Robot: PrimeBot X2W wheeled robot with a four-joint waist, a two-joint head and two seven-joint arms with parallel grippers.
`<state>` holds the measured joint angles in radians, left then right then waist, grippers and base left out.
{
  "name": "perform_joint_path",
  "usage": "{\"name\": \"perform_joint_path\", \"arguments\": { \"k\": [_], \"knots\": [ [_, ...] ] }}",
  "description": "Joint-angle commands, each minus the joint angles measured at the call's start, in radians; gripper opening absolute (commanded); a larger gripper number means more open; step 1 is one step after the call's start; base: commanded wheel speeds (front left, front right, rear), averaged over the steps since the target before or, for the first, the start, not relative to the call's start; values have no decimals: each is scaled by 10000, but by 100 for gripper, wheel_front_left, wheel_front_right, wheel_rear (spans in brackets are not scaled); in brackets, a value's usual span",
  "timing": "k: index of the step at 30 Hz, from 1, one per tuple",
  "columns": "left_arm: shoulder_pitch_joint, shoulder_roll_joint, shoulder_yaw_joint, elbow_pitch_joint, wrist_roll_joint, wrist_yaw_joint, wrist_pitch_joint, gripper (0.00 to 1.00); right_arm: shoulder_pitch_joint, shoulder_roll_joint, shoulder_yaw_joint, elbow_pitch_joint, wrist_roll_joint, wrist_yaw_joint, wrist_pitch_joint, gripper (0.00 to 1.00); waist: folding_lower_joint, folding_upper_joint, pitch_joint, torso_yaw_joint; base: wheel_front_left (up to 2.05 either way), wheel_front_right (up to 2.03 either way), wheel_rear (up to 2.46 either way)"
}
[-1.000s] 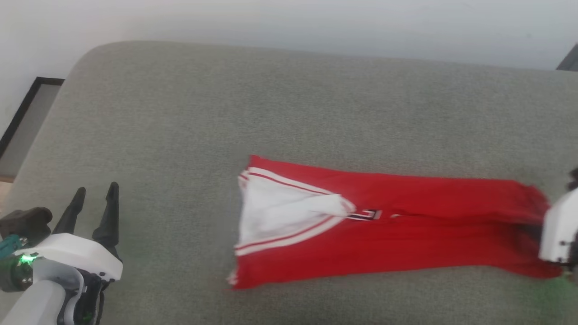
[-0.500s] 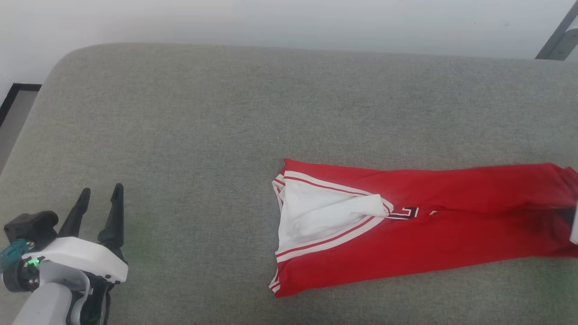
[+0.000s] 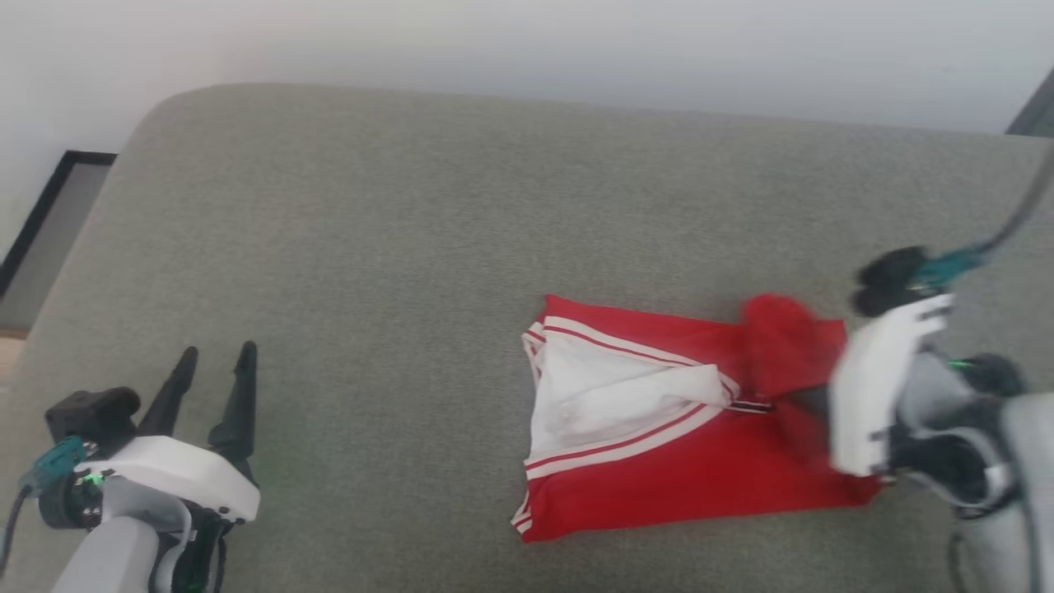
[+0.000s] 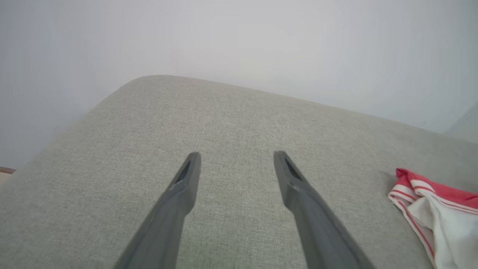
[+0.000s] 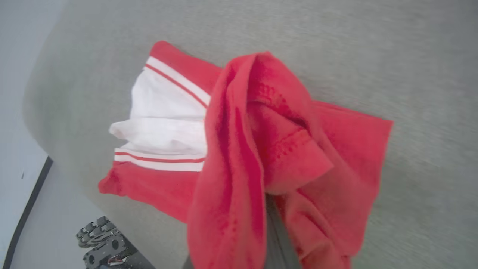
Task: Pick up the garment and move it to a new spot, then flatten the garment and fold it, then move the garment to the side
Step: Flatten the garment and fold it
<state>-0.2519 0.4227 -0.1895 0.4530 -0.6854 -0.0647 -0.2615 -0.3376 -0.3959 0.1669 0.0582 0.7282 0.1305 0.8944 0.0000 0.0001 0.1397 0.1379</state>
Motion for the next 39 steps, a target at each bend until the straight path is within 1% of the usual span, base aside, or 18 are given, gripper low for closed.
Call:
{"name": "perform_joint_path", "arguments": {
  "k": [1,7,12,13,14,15,16,17,20,23,26,31,32,36,39],
  "knots": [
    [-155,-63,-72,48,63,-53,-38,100,-221,349,339,-58,-88,5,19,0,0,-1,-52,211,0,0,0],
    [-489,-261,-352,290,129,-180,-10,100,-832,1265,1481,690,-408,5,-276,0,0,-1,-105,749,0,0,0],
    [-756,-472,-585,589,180,-261,-5,100,-1318,1710,2224,1838,-666,5,-687,0,0,-1,-188,1079,0,0,0],
    [-804,-502,-625,644,182,-272,-7,100,-1400,1768,2331,2077,-709,5,-842,16,0,-1,-212,1122,0,0,0],
    [-833,-527,-659,690,188,-288,-8,100,-1466,1795,2465,2281,-753,5,-969,44,0,-1,-237,1155,0,0,0],
    [-833,-527,-659,690,188,-288,-8,100,-1466,1795,2465,2281,-753,5,-969,44,0,-1,-237,1155,0,0,0],
    [-850,-547,-685,751,186,-312,-10,100,-1532,1811,2647,2464,-758,5,-1098,77,0,-1,-263,1171,0,0,0],
    [-843,-558,-699,797,173,-341,-12,100,-1579,1822,2730,2638,-715,5,-1214,100,0,-1,-293,1177,0,0,0],
    [-735,-505,-634,899,95,-374,-20,100,-1691,1836,3012,2802,-438,5,-1440,100,0,-1,-427,1082,0,0,0],
    [-558,-416,-483,922,24,-412,-27,100,-1769,1559,3210,2570,-148,3,-1569,100,0,-1,-521,860,0,0,0],
    [-431,-309,-310,870,-5,-393,-32,100,-1796,1235,3190,2119,69,5,-1800,100,0,-1,-607,564,0,0,0],
    [-60,-163,-34,700,51,-325,-38,100,-1520,516,2707,1657,-27,5,-2642,100,0,-1,-812,32,0,0,0],
    [124,-77,86,606,63,-305,-38,100,-1372,258,2370,1604,-40,5,-3081,100,0,-1,-906,-181,0,0,0],
    [455,25,298,430,117,-263,-40,100,-966,-243,1943,1484,-110,5,-4039,100,0,-1,-1084,-593,0,0,0],
    [659,89,401,335,148,-210,-39,100,-574,-526,1584,1463,49,5,-4911,100,0,-1,-1182,-850,0,0,0]
  ]
}}
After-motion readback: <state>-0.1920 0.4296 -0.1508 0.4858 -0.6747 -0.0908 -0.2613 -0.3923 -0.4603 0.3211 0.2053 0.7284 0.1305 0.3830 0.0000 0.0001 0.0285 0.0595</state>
